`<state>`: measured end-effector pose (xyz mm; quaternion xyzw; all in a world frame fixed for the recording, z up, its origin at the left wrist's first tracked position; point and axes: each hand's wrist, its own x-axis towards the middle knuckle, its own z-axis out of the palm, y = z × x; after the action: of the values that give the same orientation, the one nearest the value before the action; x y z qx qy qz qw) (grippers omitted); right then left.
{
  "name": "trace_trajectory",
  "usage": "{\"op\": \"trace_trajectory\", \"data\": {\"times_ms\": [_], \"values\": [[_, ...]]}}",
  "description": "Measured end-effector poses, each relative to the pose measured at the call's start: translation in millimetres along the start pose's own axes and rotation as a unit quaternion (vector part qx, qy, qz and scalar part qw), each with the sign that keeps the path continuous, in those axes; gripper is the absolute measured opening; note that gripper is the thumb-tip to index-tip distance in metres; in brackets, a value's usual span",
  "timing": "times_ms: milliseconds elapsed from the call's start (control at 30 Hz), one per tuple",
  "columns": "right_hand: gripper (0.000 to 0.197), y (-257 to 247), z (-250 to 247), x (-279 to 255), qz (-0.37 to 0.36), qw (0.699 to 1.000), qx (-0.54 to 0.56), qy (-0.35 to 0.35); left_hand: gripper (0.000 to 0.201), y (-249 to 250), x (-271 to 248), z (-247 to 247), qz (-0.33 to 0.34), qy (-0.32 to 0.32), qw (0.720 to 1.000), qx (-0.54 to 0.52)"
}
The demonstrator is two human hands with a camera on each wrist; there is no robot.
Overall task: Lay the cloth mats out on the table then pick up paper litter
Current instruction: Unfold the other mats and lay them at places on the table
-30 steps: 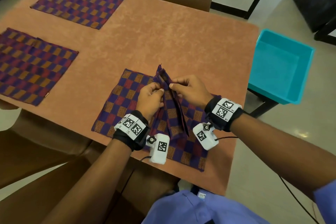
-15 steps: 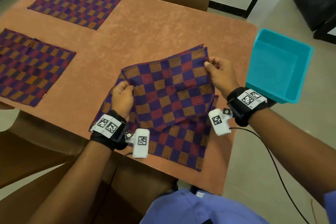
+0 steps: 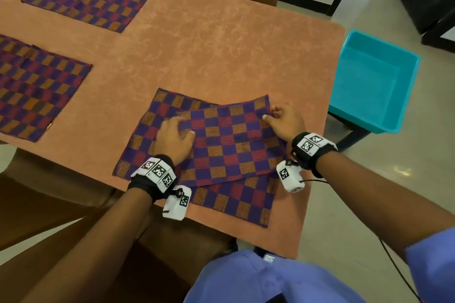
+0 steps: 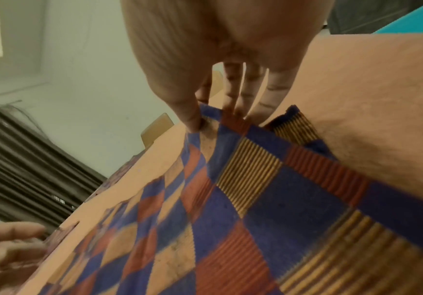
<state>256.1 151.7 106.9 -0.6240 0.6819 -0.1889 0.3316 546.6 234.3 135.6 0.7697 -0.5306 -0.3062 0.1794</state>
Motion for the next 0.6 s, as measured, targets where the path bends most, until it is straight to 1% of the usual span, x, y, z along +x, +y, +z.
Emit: {"op": "trace_trajectory", "data": {"times_ms": [67, 100, 133, 200, 267, 300, 333, 433, 500, 567, 600], "values": [[0.01, -13, -10, -1, -0.053, 0.997, 0.058, -0.007, 0.048, 10, -5, 5, 0.064, -0.04, 0.997, 0.02], [0.019, -20, -17, -3, -0.086, 0.993, 0.079, -0.027, 0.051, 15, -7, 6, 0.093, -0.039, 0.994, 0.032], [0.027, -26, -23, -5, -0.115, 0.985, 0.11, -0.062, 0.055, 20, -9, 6, 0.111, -0.031, 0.992, 0.044], [0.034, -36, -32, -12, -0.145, 0.966, 0.163, -0.14, 0.069, 31, -9, 7, 0.122, -0.02, 0.991, 0.05], [0.031, -44, -39, -23, -0.171, 0.951, 0.168, -0.195, 0.081, 41, -9, 8, 0.119, -0.03, 0.992, 0.032], [0.028, -48, -41, -28, -0.18, 0.946, 0.162, -0.215, 0.079, 46, -8, 9, 0.114, -0.038, 0.993, 0.017], [0.027, -50, -43, -32, -0.193, 0.94, 0.16, -0.232, 0.071, 49, -6, 11, 0.107, -0.047, 0.993, 0.006], [0.023, -49, -44, -38, -0.202, 0.932, 0.161, -0.255, 0.037, 56, -5, 16, 0.092, -0.065, 0.994, 0.013], [0.014, -46, -46, -37, -0.198, 0.933, 0.163, -0.253, 0.02, 60, -8, 18, 0.089, -0.049, 0.995, 0.018], [0.006, -41, -50, -35, -0.192, 0.932, 0.17, -0.257, 0.018, 64, -12, 18, 0.097, -0.014, 0.995, 0.018], [0.007, -39, -53, -33, -0.189, 0.932, 0.169, -0.26, 0.02, 66, -14, 18, 0.104, -0.002, 0.995, 0.015]]}}
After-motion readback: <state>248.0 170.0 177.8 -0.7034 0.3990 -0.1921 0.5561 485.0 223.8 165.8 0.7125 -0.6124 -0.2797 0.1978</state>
